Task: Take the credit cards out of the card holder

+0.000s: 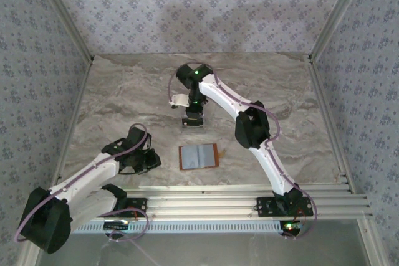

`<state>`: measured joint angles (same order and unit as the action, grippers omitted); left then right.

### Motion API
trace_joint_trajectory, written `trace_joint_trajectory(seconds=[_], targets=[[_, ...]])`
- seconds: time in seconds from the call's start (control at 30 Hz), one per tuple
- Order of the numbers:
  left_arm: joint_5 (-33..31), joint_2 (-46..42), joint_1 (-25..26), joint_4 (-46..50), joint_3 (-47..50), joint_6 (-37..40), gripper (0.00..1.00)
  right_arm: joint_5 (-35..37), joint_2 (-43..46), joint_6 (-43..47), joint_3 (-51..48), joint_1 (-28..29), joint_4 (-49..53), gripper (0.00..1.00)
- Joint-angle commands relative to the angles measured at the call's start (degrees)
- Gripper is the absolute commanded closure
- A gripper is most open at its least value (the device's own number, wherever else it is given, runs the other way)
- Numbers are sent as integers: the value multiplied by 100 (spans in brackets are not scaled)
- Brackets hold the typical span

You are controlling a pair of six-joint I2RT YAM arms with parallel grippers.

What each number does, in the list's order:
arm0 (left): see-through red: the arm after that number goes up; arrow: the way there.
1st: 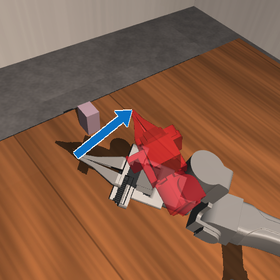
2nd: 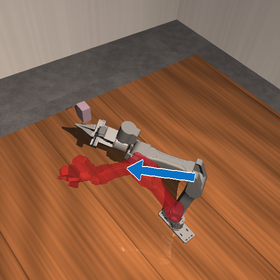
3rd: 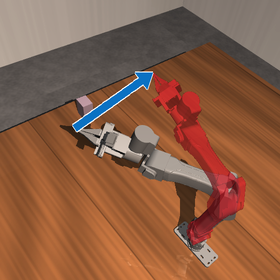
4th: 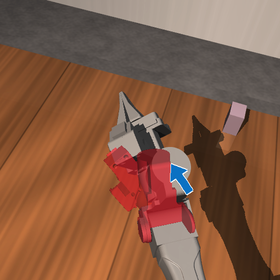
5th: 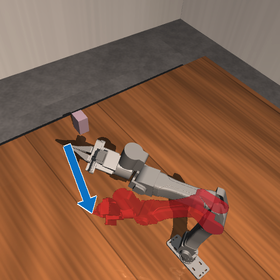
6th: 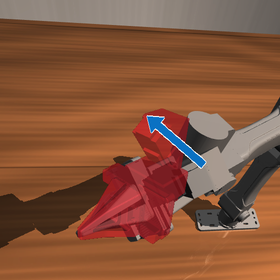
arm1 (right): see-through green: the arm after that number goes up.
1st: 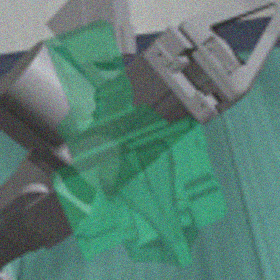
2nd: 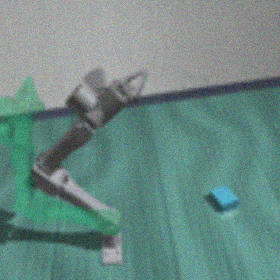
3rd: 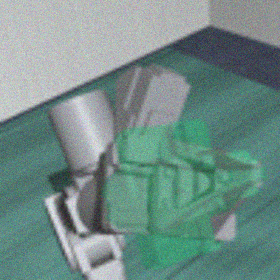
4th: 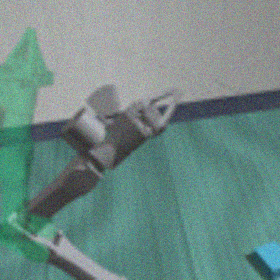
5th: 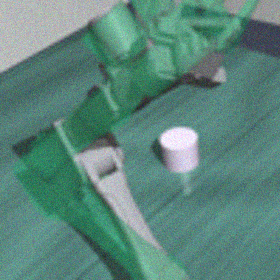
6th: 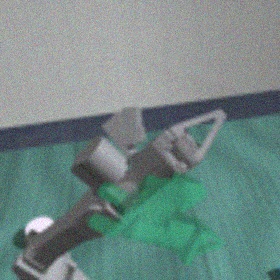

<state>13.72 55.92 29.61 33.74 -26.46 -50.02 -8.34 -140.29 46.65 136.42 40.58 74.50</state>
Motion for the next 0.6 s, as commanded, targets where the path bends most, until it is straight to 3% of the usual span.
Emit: trace_joint_trajectory(seconds=[0.0,0.23,0.57], targets=[[61,-89,-28,212,-33,63,83,146,-19,-78,244,-33,-64,79],[61,-72,-31,233,-115,71,83,354,210,-95,234,-41,-237,70],[50,-103,-33,337,-166,98,83,824,517,-161,-210,-46,-824,67]])
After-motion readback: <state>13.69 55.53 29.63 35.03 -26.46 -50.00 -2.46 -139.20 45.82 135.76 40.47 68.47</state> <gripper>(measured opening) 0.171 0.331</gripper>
